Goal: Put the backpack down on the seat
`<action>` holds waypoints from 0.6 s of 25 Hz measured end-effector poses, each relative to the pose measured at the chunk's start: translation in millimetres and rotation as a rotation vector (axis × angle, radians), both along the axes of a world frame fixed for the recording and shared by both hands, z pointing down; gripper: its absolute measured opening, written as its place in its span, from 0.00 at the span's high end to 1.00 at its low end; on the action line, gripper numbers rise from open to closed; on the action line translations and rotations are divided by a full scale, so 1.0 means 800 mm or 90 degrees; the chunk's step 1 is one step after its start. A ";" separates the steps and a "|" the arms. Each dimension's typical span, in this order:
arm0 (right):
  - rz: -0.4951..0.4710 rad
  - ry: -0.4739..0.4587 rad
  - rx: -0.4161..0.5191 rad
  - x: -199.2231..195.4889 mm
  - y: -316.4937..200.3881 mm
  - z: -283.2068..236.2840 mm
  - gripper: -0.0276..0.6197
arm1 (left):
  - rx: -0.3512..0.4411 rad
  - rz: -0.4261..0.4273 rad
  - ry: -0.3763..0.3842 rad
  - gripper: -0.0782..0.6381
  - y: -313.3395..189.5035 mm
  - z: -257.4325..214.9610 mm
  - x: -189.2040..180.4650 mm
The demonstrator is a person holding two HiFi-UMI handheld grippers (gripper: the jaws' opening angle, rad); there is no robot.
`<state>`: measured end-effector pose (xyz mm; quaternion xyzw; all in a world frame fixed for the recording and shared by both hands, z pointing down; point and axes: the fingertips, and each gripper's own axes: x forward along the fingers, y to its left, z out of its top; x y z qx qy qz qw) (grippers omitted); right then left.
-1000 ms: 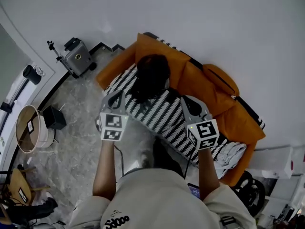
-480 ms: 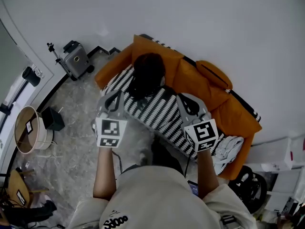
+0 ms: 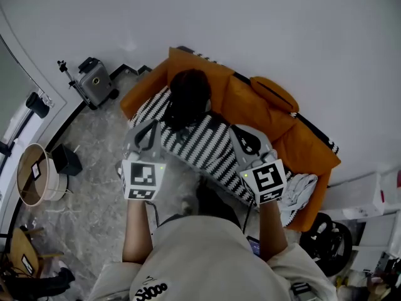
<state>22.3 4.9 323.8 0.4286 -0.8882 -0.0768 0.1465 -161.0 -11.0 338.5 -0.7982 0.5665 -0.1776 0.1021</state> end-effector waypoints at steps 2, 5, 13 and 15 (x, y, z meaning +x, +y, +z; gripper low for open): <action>-0.001 -0.001 -0.001 0.000 0.003 -0.001 0.96 | 0.005 0.005 -0.001 0.87 0.002 -0.006 0.002; -0.001 -0.001 -0.003 -0.002 0.003 -0.001 0.96 | 0.004 0.013 0.000 0.87 0.003 -0.007 0.004; -0.006 0.007 -0.015 -0.005 -0.003 0.016 0.96 | -0.025 0.015 0.005 0.87 -0.002 0.021 0.004; -0.007 0.005 -0.018 -0.005 -0.008 0.020 0.96 | -0.034 0.014 0.003 0.87 -0.006 0.027 0.003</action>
